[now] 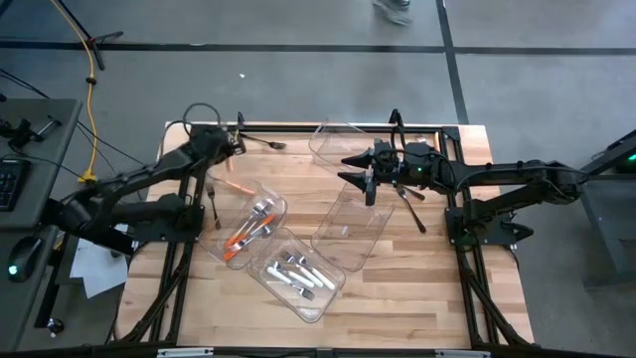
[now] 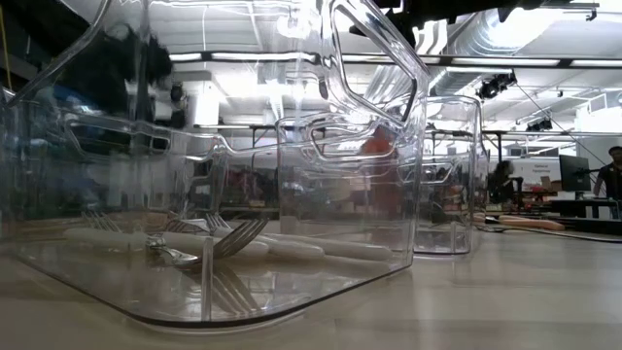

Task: Sort silverware by color (type)
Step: Put the light orange fork into the middle right transparent bin

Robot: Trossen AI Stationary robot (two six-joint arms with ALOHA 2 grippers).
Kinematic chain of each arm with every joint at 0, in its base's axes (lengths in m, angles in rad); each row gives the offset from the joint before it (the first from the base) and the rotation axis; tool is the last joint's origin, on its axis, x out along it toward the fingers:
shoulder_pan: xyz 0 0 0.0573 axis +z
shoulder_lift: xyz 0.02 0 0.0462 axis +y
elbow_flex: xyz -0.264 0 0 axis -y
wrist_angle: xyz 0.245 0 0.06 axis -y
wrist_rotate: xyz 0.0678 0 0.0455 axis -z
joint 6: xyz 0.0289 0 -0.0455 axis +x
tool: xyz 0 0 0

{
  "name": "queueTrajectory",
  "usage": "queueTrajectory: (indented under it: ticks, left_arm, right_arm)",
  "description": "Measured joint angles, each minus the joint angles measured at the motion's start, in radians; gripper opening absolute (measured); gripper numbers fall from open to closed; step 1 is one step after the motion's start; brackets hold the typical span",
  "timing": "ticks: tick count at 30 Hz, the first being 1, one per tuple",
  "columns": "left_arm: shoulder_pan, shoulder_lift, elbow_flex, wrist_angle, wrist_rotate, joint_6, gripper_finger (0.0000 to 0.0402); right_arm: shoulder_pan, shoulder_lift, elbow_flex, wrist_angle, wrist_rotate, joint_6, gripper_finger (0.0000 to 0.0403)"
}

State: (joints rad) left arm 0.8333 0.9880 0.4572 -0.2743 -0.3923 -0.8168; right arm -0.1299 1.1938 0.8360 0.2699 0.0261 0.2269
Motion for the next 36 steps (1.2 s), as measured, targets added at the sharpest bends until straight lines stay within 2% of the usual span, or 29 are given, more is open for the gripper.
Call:
queueTrajectory:
  ticks: [4, 8, 13, 21, 25, 28, 33, 36]
  left_arm:
    - [-0.033, -0.136, 0.001, 0.196, 0.063, 0.137, 0.0033]
    - [-0.071, -0.220, 0.048, 0.361, 0.159, 0.285, 0.0034]
    - [-0.130, -0.236, 0.160, 0.400, 0.322, 0.524, 0.0034]
    - [-0.283, -0.236, 0.246, 0.413, 0.481, 0.498, 0.0034]
    - [-0.429, -0.233, 0.243, 0.434, 0.484, 0.497, 0.0033]
    - [-0.544, -0.219, 0.218, 0.502, 0.443, 0.504, 0.0033]
    - [-0.691, -0.174, 0.115, 0.816, 0.361, 0.497, 0.0034]
    - [-0.745, -0.131, 0.069, 0.938, 0.322, 0.486, 0.0034]
  right_arm:
    - [0.000, 0.000, 0.000, 0.000, 0.000, -0.011, 0.0197]
    - [0.000, 0.000, 0.000, 0.000, 0.000, -0.011, 0.0197]
    - [0.000, 0.000, 0.000, 0.000, 0.000, -0.011, 0.0197]
    - [0.000, 0.000, 0.000, 0.004, -0.014, 0.025, 0.0197]
    - [0.000, 0.000, 0.000, 0.006, -0.020, 0.056, 0.0197]
    - [0.000, 0.000, 0.000, 0.028, -0.028, 0.061, 0.0197]
    - [0.000, 0.000, 0.000, 0.097, -0.050, 0.061, 0.0197]
    - [0.000, 0.000, 0.000, 0.127, -0.070, 0.061, 0.0197]
